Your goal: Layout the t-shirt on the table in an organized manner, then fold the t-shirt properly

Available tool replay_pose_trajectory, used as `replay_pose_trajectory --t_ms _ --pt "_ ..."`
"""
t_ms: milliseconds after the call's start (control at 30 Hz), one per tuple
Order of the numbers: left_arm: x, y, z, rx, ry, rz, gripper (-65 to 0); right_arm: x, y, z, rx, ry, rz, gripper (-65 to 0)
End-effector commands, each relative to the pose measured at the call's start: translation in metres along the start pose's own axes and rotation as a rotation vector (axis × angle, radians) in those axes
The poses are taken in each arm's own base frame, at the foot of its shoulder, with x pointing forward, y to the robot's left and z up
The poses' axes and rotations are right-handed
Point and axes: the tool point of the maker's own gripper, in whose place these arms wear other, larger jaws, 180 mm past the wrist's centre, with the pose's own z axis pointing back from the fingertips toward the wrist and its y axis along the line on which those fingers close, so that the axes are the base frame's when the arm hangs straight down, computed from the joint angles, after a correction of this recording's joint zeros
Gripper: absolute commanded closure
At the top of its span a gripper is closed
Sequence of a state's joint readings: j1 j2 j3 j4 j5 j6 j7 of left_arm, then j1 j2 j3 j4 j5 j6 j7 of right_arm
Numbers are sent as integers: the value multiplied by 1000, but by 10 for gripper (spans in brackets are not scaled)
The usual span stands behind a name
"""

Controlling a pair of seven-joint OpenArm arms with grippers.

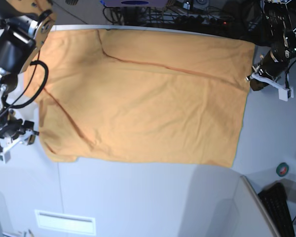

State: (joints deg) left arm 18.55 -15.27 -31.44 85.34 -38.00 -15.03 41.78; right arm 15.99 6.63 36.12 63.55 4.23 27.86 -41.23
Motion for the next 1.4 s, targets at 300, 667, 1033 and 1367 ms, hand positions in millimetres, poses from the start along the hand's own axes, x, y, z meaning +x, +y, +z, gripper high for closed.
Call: replay_pose_trajectory --t_ms 300,667,1033,1367 --pt "14 2 4 -1 -39 -15 0 -1 -16 -44 74 -16 -151 -279" --pt "15 3 4 0 -40 -17 0 -28 -3 -49 106 22 -155 -272" --pt "16 9 -3 87 -16 -131 0 -31 8 -50 154 23 -132 -225" --pt "59 -6 -51 67 -20 -50 0 -28 8 -49 154 18 -130 0"
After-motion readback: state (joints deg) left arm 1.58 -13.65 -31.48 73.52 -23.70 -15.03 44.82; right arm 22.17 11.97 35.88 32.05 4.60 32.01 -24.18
